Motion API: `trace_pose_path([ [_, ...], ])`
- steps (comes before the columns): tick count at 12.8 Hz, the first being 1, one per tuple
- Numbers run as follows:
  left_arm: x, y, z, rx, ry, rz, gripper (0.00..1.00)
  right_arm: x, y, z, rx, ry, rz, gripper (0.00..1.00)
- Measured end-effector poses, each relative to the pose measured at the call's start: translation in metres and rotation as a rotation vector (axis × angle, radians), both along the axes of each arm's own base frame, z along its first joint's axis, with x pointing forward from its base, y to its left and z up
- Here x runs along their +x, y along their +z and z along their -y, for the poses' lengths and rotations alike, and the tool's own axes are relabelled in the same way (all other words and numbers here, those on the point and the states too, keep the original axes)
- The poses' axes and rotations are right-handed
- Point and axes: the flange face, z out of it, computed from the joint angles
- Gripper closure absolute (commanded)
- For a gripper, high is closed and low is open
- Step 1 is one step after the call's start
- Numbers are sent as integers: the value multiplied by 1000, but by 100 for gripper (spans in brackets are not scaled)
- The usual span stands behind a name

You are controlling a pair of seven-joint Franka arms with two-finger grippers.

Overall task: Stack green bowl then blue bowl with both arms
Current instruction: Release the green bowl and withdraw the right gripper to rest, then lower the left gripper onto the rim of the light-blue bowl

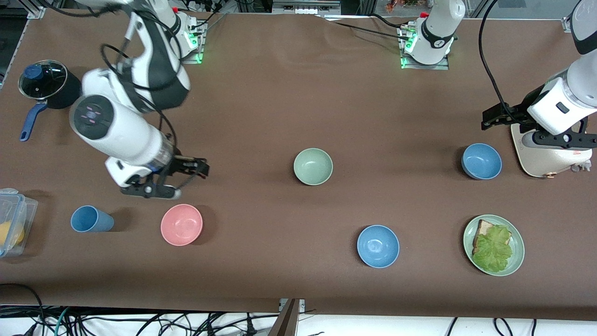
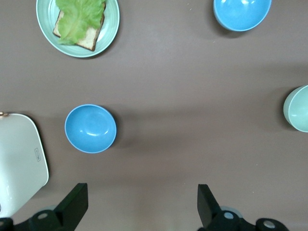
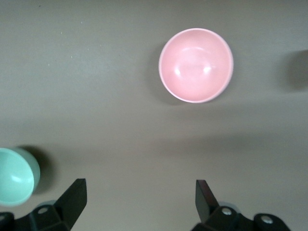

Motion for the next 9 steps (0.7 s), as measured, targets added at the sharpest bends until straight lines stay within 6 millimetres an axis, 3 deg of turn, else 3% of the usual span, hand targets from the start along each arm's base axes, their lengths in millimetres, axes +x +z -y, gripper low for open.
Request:
trace_pose_path([
  [3,11,-32,-22,-5,6,-51,0,-19,45,59,4,15,-30,0],
  [5,24,-59,-48,-7,-57,-56,0,-36,56,88,21,-8,-49,0],
  [7,31,-87,-81,-15,-84,-63,0,-53,65,105,40,-7,-73,0],
  [9,34,-120,-107,29,-141,-64,0,-63,72,110,38,-1,-89,0],
])
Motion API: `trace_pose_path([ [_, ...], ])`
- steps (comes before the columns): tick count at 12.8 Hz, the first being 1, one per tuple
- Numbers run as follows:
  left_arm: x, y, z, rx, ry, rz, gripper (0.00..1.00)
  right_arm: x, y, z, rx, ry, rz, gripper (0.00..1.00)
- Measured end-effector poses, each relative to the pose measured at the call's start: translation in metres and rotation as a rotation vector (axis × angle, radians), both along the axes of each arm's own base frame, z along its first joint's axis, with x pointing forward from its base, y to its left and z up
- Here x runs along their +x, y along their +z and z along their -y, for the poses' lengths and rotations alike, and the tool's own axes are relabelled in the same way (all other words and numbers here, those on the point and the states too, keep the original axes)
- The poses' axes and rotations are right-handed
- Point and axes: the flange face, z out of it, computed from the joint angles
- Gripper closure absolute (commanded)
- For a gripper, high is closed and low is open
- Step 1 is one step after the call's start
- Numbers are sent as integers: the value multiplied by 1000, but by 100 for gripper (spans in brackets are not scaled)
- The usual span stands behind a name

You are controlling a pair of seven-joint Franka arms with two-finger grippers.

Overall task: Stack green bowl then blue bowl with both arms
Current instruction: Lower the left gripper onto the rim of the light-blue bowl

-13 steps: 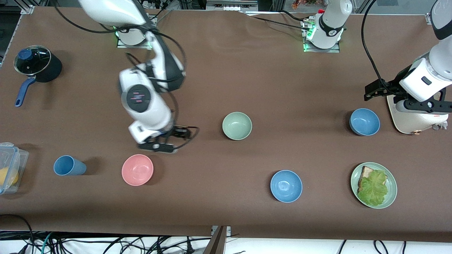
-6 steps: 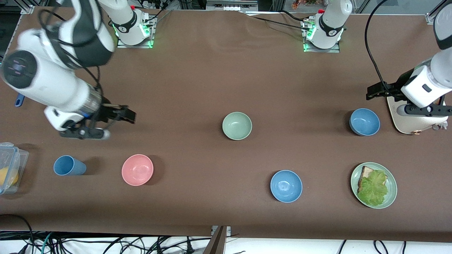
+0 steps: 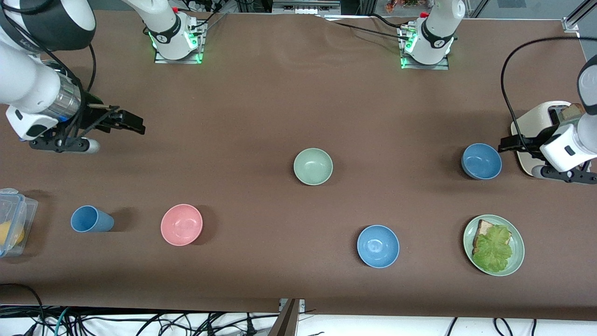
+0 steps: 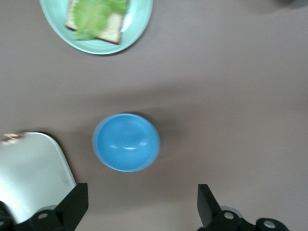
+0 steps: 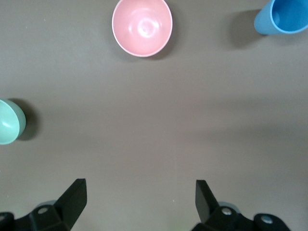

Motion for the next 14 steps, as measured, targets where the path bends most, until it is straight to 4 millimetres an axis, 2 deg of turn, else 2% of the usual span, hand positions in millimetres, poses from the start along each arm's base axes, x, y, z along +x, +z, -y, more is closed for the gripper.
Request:
trace_pose_path([
  [4,3,-76,-31,20,-89,24,0,-3,8,-2,-30,28,17,0],
  [7,-14,-133,-55,4,-127,67,0,-3,9,-1,-59,55,26,0],
  [9,-23,-160,-64,-5,-131,72,0,-2,9,3,-86,107,34,0],
  [12,-25,-200,-76,-17,-174,95,1,-1,10,9,-99,144,40,0],
  [14,-31,-223,-90,-36,-206,78,1,0,19,9,-101,148,58,0],
])
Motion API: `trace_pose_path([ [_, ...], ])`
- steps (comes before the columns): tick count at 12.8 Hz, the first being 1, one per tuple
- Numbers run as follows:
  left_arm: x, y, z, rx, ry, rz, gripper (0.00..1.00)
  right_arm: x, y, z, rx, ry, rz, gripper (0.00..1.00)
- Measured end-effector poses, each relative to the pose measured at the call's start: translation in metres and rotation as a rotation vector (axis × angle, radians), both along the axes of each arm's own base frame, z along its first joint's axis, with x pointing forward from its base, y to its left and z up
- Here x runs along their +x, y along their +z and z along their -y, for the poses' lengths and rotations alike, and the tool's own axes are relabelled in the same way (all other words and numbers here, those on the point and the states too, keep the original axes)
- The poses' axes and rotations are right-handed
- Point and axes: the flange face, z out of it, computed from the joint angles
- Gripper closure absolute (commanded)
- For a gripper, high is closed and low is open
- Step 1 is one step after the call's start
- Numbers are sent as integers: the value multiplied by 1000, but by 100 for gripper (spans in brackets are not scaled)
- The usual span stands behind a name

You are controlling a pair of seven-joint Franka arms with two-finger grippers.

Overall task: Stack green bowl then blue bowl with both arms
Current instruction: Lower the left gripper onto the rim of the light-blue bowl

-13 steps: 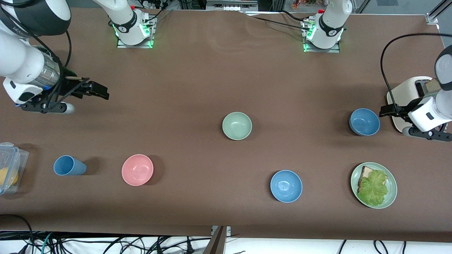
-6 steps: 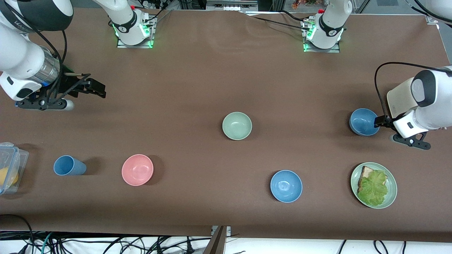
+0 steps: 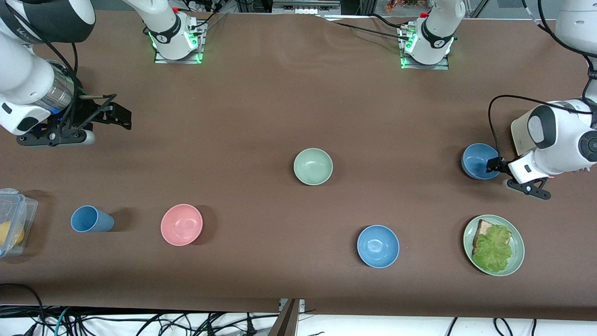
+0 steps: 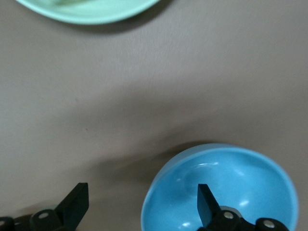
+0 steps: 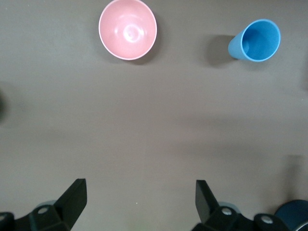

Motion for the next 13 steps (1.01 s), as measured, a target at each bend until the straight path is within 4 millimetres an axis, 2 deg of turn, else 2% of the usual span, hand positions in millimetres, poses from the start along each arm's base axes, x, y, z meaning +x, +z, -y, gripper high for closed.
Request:
trace_pose_path([
  [4,-3,-10,-4,-12,-36,-13,1,3,25,3,-34,6,48,0],
  [11,-6,-15,-1,-19,-58,-24,2,2,24,2,-36,7,40,0],
  [12,-6,-16,-1,-21,-64,-26,56,2,24,2,-29,6,39,0],
  [13,-7,-18,-1,-24,-71,-30,100,2,24,1,-26,5,38,0],
])
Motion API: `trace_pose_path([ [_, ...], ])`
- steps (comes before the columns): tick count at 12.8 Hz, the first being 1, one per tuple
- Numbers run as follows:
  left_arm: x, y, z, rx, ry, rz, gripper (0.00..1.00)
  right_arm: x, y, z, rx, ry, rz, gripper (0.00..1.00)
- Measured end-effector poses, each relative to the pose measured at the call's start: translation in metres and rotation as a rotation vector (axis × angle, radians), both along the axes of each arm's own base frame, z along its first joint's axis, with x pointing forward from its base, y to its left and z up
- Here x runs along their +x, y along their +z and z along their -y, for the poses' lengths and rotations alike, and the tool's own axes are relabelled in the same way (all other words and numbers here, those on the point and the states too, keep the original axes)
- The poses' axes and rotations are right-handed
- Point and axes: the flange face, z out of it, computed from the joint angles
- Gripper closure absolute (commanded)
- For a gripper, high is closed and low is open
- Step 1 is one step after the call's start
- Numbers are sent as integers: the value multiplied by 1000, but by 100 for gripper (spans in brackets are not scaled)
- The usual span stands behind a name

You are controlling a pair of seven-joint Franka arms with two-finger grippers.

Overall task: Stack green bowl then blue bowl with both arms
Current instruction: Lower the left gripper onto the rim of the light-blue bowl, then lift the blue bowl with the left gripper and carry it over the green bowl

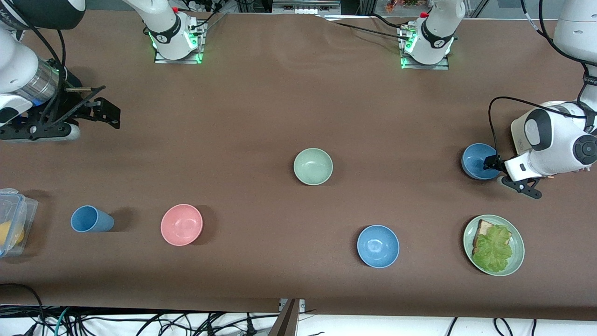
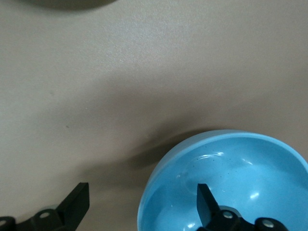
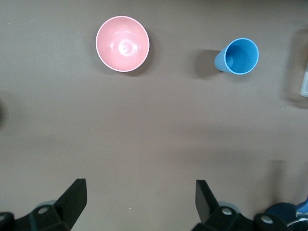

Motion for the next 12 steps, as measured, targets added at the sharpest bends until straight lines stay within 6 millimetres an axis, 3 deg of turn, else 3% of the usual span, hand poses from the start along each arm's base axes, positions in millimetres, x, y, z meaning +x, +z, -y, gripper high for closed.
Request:
trace_pose_path([
  [7,-2,-6,-2,-8,-21,-10,100,0,-1,0,3,-1,-3,0],
  [12,-1,4,-1,-12,-32,-22,100,0,-1,0,6,-3,-5,0],
])
